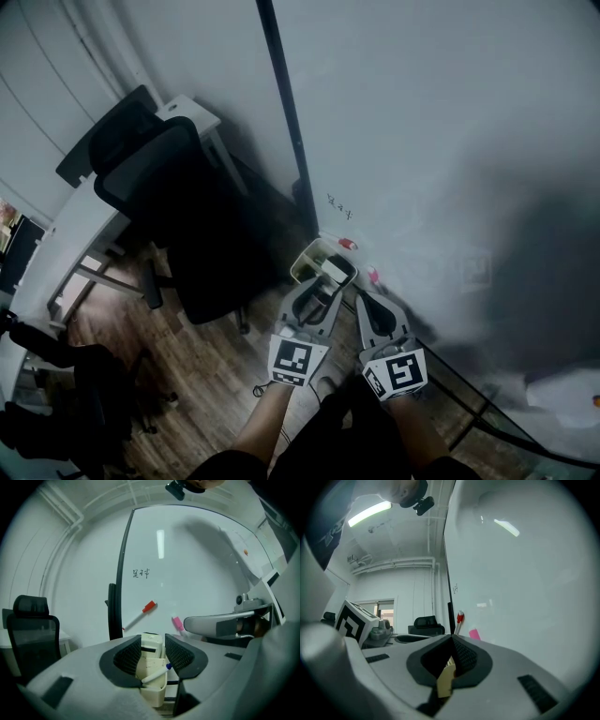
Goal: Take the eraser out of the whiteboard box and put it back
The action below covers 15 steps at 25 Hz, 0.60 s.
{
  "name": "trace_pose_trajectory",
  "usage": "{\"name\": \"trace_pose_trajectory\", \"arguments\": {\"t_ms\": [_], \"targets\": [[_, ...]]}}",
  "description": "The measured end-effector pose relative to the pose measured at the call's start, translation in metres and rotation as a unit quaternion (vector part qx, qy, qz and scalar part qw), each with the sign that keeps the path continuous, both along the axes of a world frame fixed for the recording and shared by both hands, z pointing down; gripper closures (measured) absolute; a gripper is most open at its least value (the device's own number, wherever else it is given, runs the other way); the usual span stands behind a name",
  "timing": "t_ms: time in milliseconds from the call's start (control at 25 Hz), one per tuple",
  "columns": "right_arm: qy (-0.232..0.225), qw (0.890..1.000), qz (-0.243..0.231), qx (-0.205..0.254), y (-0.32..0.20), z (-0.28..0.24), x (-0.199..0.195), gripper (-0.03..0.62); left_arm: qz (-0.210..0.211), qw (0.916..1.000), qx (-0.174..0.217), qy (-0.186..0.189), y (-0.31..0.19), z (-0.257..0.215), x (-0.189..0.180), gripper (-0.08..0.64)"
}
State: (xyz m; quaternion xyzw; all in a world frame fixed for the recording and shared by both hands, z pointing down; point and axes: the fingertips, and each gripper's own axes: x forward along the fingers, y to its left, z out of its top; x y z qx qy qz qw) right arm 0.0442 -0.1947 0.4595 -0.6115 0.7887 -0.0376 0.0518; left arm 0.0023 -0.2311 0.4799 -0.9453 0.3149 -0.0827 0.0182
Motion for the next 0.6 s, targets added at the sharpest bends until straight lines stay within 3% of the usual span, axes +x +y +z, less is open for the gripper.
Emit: {"name": "trace_pose_trajectory", "arguments": {"t_ms": [200,600], "targets": [[-0.003,1.0,0.004,-0.005,0.003,0.002,0.005,0.589,-0.007,0.9998,0.001,-0.02,-0.011,0.002,0.007,0.334],[-0.005,1.0,0.013,-0.007,0.002,0.004,0.018,0.591,0.002,0.9989,-0.016,-0.044,-0.026,0.015,0.025,0.316]]}}
